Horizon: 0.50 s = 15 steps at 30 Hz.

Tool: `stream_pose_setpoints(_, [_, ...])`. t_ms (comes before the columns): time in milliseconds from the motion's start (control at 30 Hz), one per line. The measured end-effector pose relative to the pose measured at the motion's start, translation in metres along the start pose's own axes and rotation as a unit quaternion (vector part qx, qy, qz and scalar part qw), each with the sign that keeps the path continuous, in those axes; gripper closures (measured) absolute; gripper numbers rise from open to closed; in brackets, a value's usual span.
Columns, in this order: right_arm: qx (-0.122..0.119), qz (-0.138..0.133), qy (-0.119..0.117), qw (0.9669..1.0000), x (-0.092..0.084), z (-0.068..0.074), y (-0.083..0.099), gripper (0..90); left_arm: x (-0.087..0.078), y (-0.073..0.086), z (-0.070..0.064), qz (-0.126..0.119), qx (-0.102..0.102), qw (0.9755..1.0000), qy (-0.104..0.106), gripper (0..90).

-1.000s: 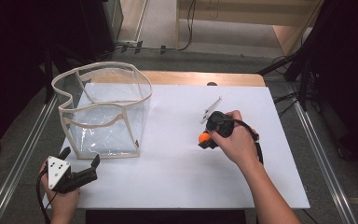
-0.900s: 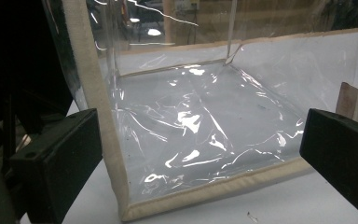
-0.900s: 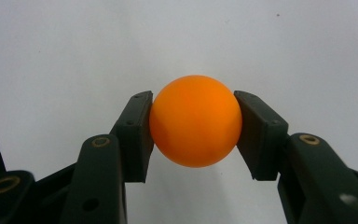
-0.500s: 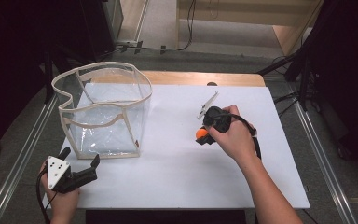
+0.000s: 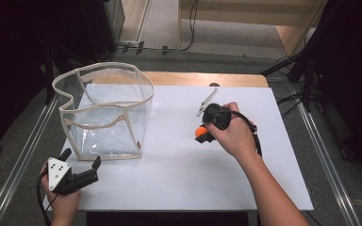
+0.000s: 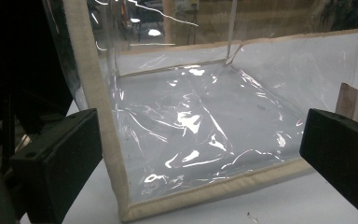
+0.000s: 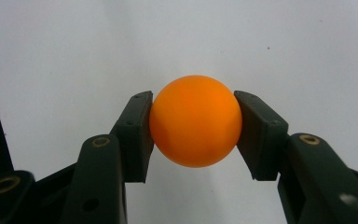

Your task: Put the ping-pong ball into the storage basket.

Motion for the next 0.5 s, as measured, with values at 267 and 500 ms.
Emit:
stream_pose_setpoints(267, [-0.008, 0.002, -0.001, 1.0, -0.001, 0.001, -0.009, 48.4, 0.0, 0.0, 0.0, 0.0, 0.0, 1.0, 0.0, 0.0])
stream_pose_setpoints(500, [-0.016, 0.006, -0.005, 0.9998, -0.003, 0.001, -0.017, 48.3, 0.0, 0.0, 0.0, -0.001, 0.0, 1.0, 0.0, 0.0])
Point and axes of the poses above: each handheld gripper's, and its own axes: x roughly forward along the jaws, y roughly out of its underside, z roughly to its left, the point moved 3 cm from there along x, roughly forward along the jaws, and after that the axes turned 11 degrees about z, right-handed, at the moved point
